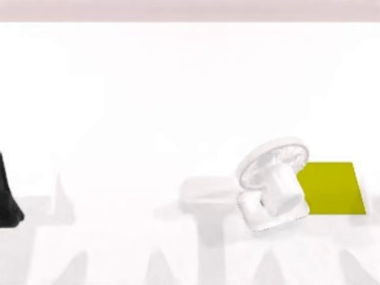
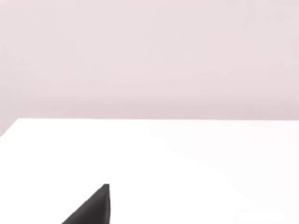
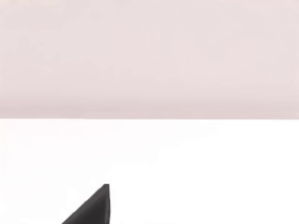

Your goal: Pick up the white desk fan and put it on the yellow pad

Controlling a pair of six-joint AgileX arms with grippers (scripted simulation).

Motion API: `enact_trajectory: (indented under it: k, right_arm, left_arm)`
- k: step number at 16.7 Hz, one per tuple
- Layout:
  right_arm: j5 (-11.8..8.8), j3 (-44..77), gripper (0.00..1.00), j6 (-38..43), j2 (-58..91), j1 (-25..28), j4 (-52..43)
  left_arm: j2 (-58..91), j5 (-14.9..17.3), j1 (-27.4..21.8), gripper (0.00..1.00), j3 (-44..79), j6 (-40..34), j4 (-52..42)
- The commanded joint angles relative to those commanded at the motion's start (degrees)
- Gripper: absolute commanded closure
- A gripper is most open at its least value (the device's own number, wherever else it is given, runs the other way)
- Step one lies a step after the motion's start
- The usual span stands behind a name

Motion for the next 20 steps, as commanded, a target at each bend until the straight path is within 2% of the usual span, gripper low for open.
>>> enact_trajectory:
  k: [4,8,12,20]
  right_arm:
    - [0.0,1.7,0.0,-1.6,1.8,0.7,-1.7]
    - [0.1,11.8,0.0,-10.0,12.5,4.5,-11.8]
    - [0.2,29.8,0.0,-22.8,32.0,10.3,-26.7]
    - [-0.1,76.5,0.0,-51.0,77.9,23.6,-57.4]
  left_arm:
    - [0.0,0.0,0.0,0.0,0.0,0.0,0.0]
    - [0.0,0.0,0.0,0.0,0.0,0.0,0.0]
    - [0.0,0.0,0.0,0.0,0.0,0.0,0.0]
    - [0.0,0.0,0.0,0.0,0.0,0.0,0.0]
